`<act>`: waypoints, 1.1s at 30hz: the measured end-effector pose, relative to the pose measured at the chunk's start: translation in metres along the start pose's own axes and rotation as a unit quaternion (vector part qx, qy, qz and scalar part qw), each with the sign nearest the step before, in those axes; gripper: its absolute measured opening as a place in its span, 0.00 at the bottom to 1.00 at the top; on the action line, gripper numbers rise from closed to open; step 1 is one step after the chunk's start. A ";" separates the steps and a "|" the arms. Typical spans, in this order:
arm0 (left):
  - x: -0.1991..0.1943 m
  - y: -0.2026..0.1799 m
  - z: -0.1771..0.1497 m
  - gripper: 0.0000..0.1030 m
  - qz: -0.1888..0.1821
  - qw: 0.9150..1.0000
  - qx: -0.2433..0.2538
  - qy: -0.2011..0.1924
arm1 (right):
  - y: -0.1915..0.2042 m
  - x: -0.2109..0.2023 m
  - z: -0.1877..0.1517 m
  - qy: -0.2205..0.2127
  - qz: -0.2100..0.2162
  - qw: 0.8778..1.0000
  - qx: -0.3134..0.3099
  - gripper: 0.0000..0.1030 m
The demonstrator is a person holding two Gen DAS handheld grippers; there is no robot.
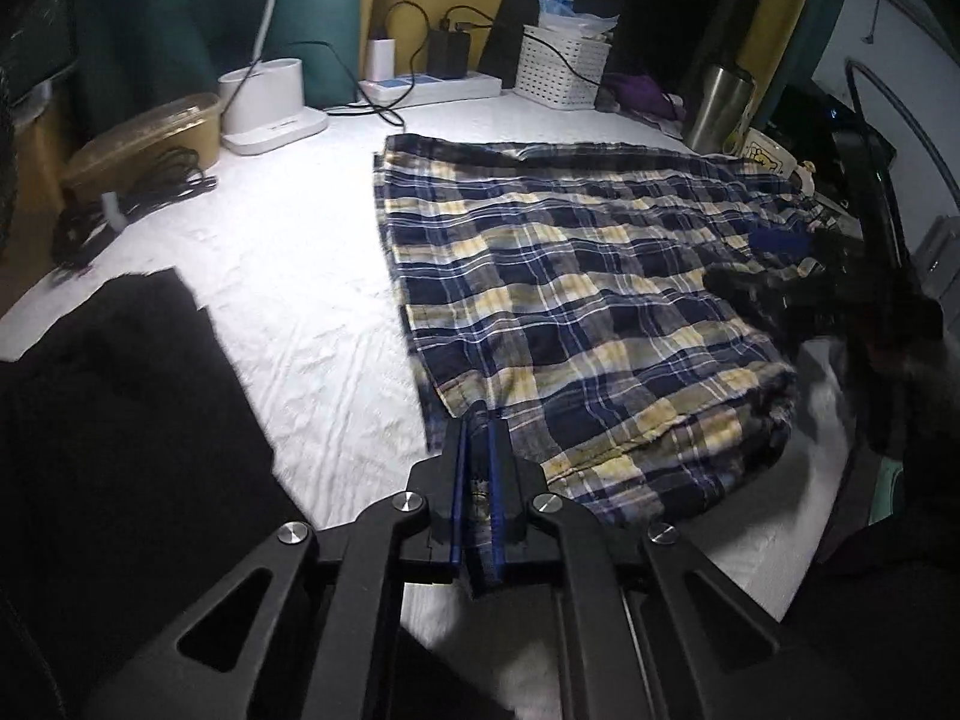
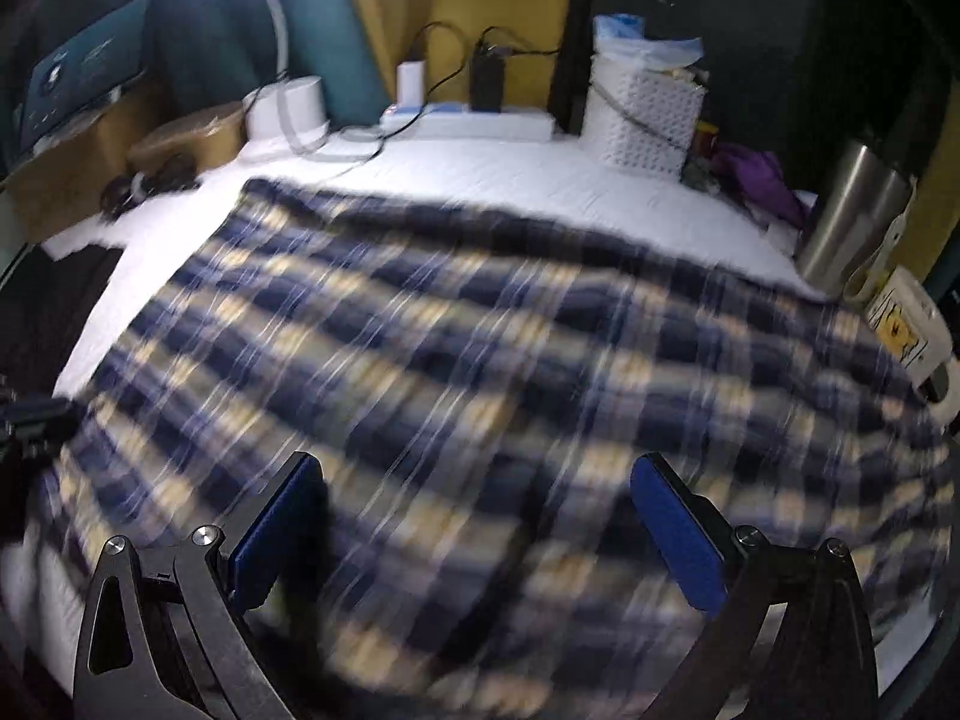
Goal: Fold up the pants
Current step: 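Grasp the pants waistband edge with the left gripper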
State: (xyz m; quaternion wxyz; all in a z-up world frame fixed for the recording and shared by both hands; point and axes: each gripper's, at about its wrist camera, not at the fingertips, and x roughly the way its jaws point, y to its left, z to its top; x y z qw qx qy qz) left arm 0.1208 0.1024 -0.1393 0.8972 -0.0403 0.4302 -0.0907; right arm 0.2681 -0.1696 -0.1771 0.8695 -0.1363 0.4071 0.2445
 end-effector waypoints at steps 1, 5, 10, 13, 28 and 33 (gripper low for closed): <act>-0.002 0.001 -0.002 0.05 0.002 1.000 -0.001 0.000 | 0.006 -0.001 -0.005 0.003 0.005 1.000 -0.002 1.00; -0.006 0.003 -0.012 0.05 0.009 1.000 -0.012 0.005 | 0.021 -0.004 -0.021 0.013 0.017 1.000 -0.008 1.00; -0.013 -0.002 -0.017 0.05 0.017 1.000 -0.002 0.007 | 0.029 -0.013 -0.036 0.015 0.028 0.999 -0.010 1.00; -0.017 -0.001 -0.015 0.08 0.016 1.000 0.001 0.019 | 0.026 -0.022 -0.039 0.013 0.032 0.999 -0.009 1.00; 0.017 0.022 0.095 0.31 0.044 0.998 0.019 -0.033 | -0.059 -0.041 0.006 -0.044 -0.015 0.997 0.054 1.00; 0.052 0.023 0.135 0.31 0.036 0.998 0.037 -0.031 | -0.087 -0.026 0.015 -0.041 -0.030 0.996 0.077 1.00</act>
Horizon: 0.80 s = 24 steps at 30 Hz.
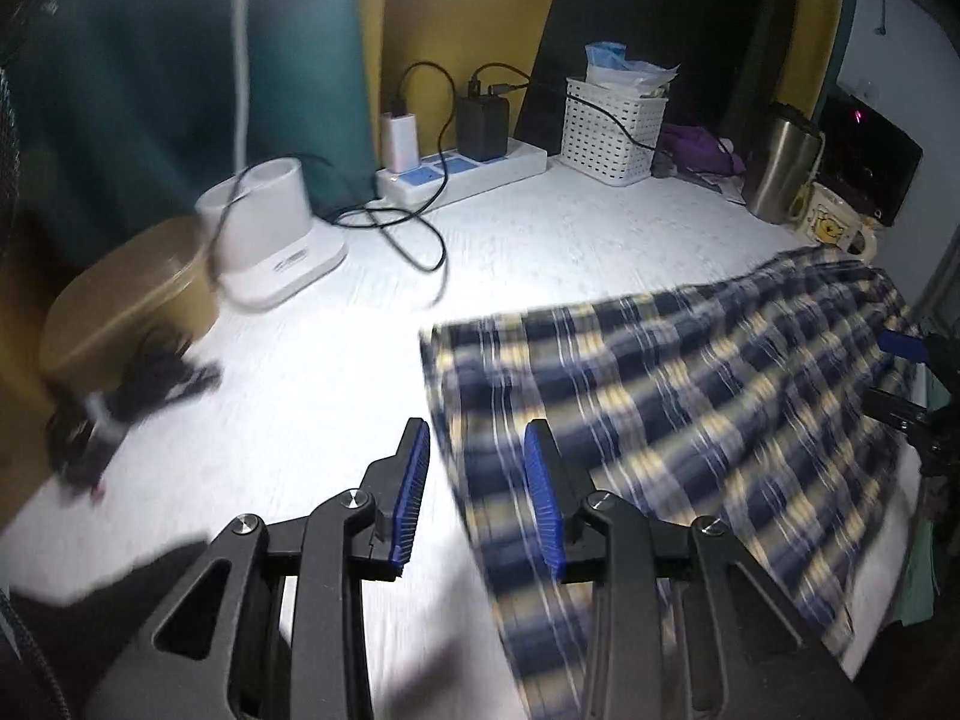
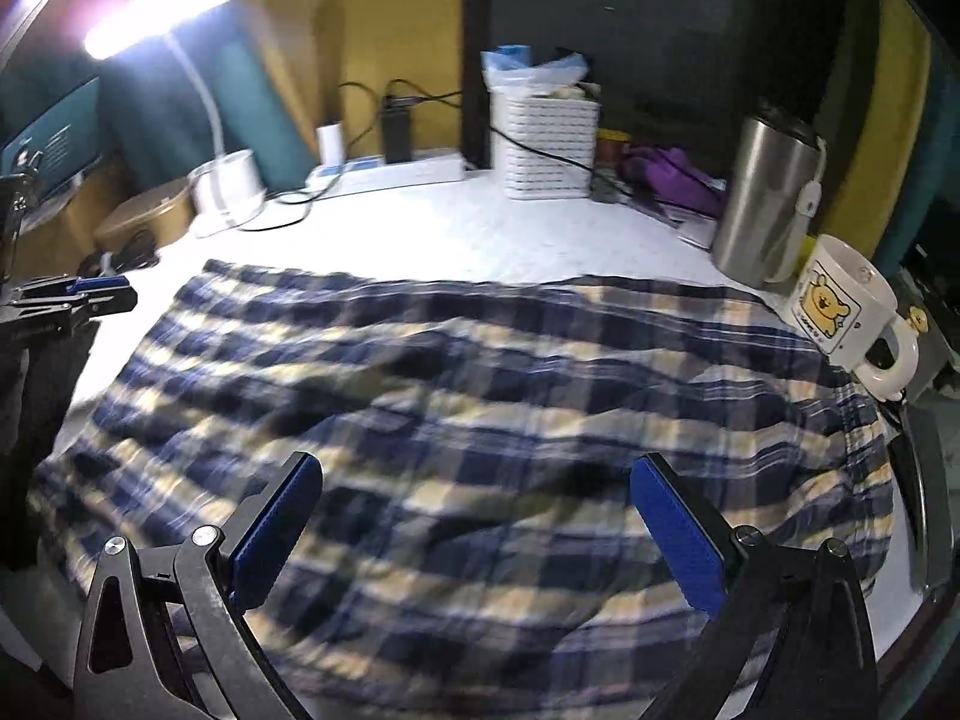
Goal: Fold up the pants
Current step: 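Grasp the pants waistband edge with the left gripper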
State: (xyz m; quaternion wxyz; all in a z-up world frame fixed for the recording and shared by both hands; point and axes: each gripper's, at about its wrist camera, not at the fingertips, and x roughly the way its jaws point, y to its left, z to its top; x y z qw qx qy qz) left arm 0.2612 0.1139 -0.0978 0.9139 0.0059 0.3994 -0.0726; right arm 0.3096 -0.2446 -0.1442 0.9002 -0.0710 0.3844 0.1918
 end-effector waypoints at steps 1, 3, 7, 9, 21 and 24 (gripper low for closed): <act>0.007 0.000 0.005 0.31 -0.002 1.000 0.004 -0.001 | -0.006 0.004 0.003 0.001 -0.003 1.000 0.005 1.00; 0.021 0.001 0.013 0.31 -0.001 1.000 0.007 0.007 | -0.013 0.010 0.006 0.002 -0.008 1.000 0.012 1.00; 0.053 0.005 0.024 0.31 -0.007 1.000 0.006 0.026 | -0.029 0.024 0.013 0.007 -0.015 1.000 0.025 1.00; 0.063 0.008 0.027 0.31 -0.007 1.000 0.001 0.030 | -0.033 0.029 0.014 0.010 -0.016 0.999 0.027 1.00; 0.069 0.011 0.029 0.05 0.008 1.000 0.012 -0.006 | -0.034 0.057 0.025 0.025 -0.018 0.999 0.034 1.00; 0.070 0.020 0.033 0.05 0.018 1.000 -0.006 -0.011 | -0.029 0.058 0.031 0.023 -0.015 0.999 0.027 1.00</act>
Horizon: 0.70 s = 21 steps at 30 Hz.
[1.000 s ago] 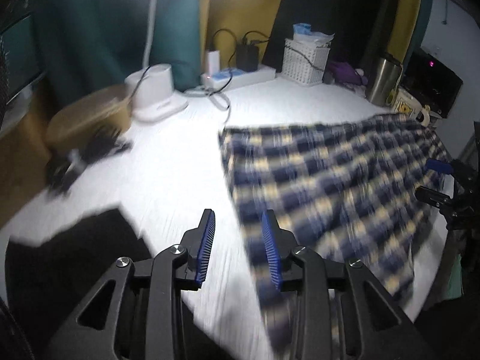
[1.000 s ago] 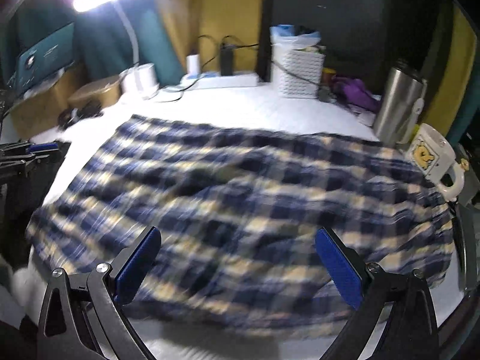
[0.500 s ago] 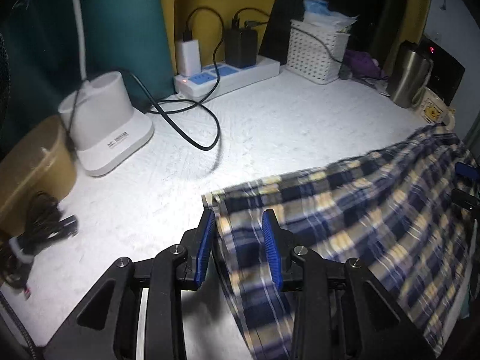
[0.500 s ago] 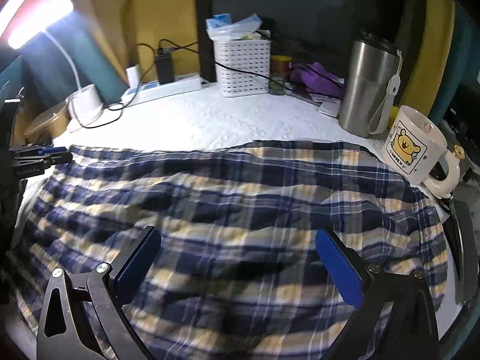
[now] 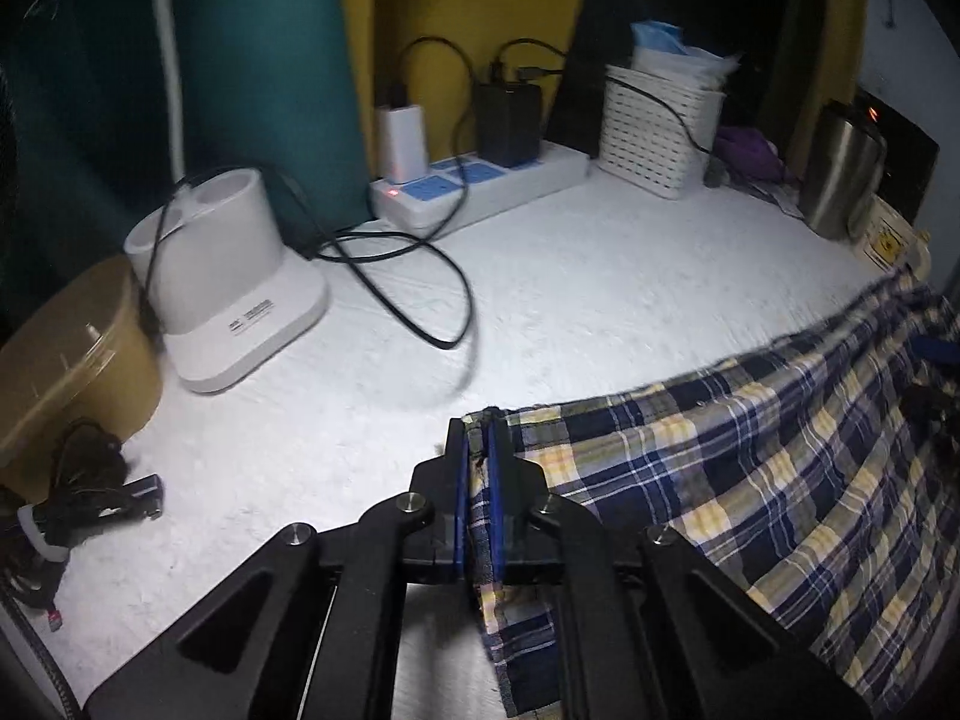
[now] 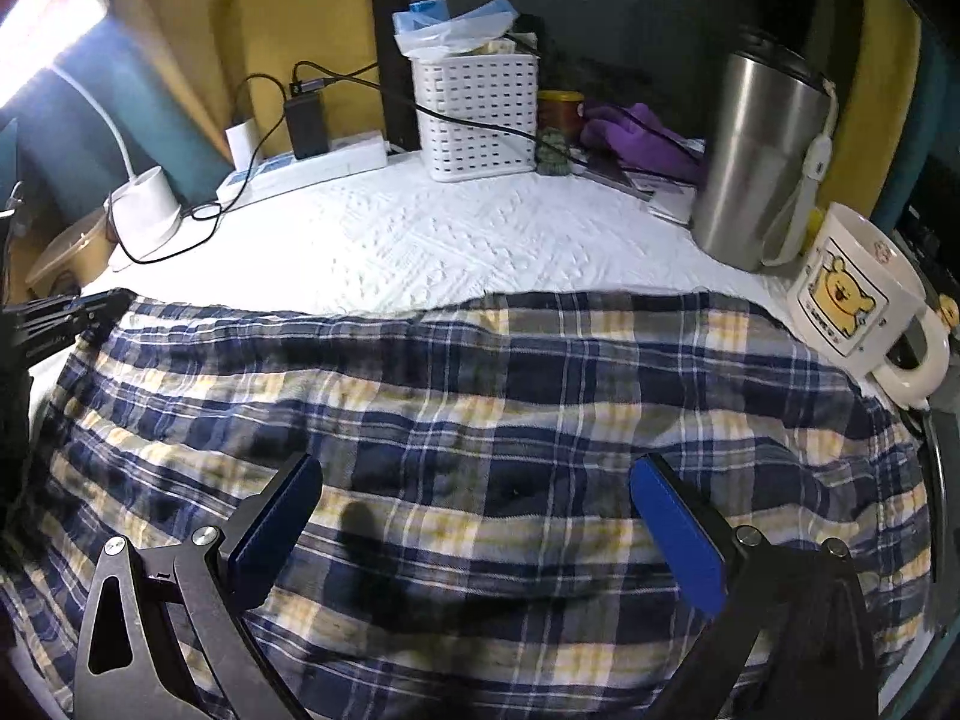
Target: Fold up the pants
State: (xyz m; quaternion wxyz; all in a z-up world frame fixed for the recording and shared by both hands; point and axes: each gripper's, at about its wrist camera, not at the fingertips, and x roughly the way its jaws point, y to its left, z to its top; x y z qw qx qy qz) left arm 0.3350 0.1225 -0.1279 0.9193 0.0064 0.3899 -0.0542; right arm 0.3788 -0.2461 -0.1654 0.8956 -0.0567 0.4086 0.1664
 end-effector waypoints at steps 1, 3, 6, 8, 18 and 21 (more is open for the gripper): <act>0.002 0.003 0.001 0.05 -0.001 1.000 -0.006 0.004 | 0.002 0.001 0.002 -0.001 0.000 1.000 -0.003 1.00; 0.006 0.006 0.003 0.05 0.002 1.000 -0.012 0.009 | 0.003 0.007 0.005 0.000 0.005 1.000 -0.004 1.00; 0.005 0.004 0.002 0.08 0.010 1.000 -0.007 0.023 | -0.005 0.024 0.006 0.024 0.006 0.999 0.027 1.00; -0.001 0.000 0.005 0.11 0.017 1.000 0.001 0.020 | -0.006 0.022 0.006 0.021 0.007 0.999 0.033 1.00; -0.051 -0.038 0.033 0.53 -0.008 0.999 0.012 -0.048 | -0.017 -0.005 0.024 -0.027 0.002 0.998 0.054 1.00; -0.033 -0.062 0.035 0.54 -0.049 0.998 0.017 -0.021 | -0.021 0.007 0.036 -0.027 0.016 0.997 0.065 1.00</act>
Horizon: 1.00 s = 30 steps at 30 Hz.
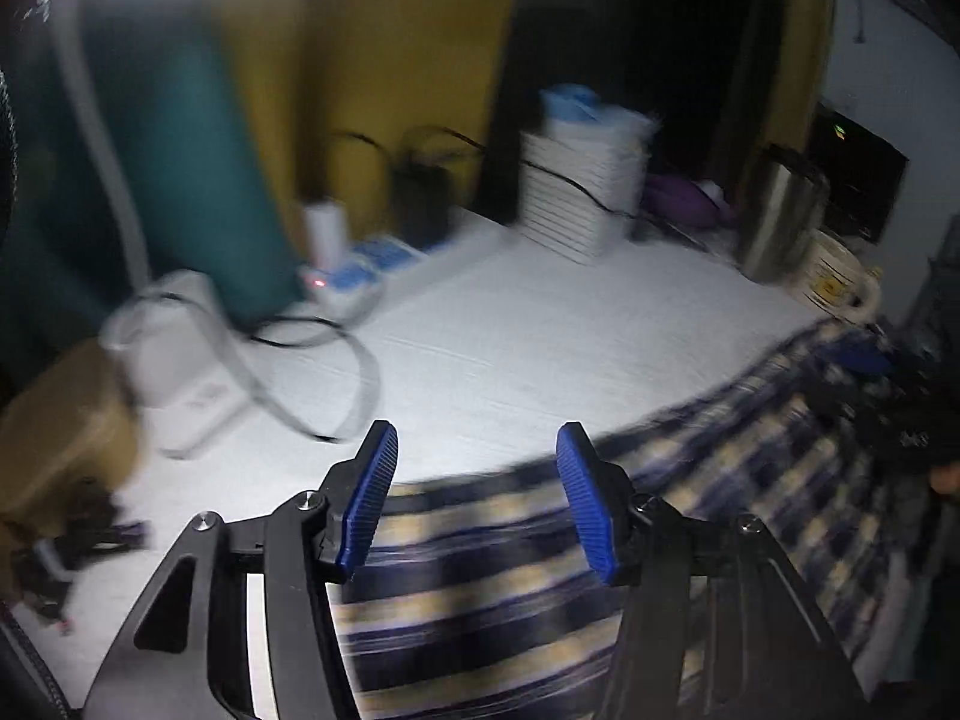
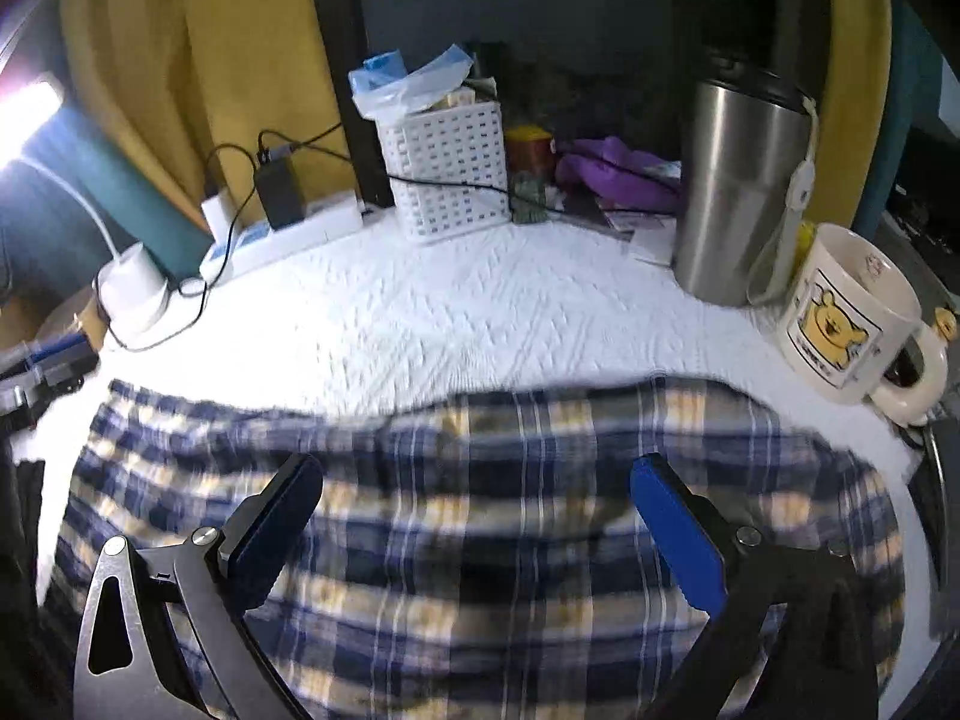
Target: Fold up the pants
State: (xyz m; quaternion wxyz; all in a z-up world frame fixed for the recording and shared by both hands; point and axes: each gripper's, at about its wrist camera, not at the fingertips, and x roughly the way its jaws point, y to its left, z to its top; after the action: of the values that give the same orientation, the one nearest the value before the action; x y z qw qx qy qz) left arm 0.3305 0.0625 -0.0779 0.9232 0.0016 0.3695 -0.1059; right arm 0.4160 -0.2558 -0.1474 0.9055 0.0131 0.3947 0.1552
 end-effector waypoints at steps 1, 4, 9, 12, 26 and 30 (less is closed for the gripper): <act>0.008 -0.007 0.000 0.54 -0.010 1.000 0.003 0.007 | -0.002 0.006 0.002 0.007 0.008 1.000 0.006 1.00; 0.038 -0.023 -0.001 0.54 -0.026 0.999 0.004 0.042 | -0.011 0.032 0.002 0.042 0.011 0.998 0.035 1.00; 0.065 -0.028 -0.004 0.54 -0.013 0.997 0.002 0.076 | -0.015 0.047 -0.001 0.047 -0.006 0.998 0.033 1.00; 0.073 -0.024 -0.005 0.54 0.005 0.997 0.000 0.076 | -0.016 0.049 0.000 0.047 -0.009 0.998 0.029 1.00; 0.005 -0.062 -0.010 0.54 -0.021 0.999 0.010 0.044 | -0.036 -0.016 -0.043 0.033 -0.053 0.998 0.031 1.00; -0.004 -0.081 -0.026 0.54 -0.035 0.998 0.011 0.051 | -0.039 -0.025 -0.055 0.038 -0.057 0.997 0.030 1.00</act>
State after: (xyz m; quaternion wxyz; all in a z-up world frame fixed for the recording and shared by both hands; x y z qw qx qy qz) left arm 0.2947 -0.0136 -0.0879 0.8987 0.0042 0.4151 -0.1416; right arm 0.3707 -0.3057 -0.1736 0.8965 0.0119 0.4332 0.0922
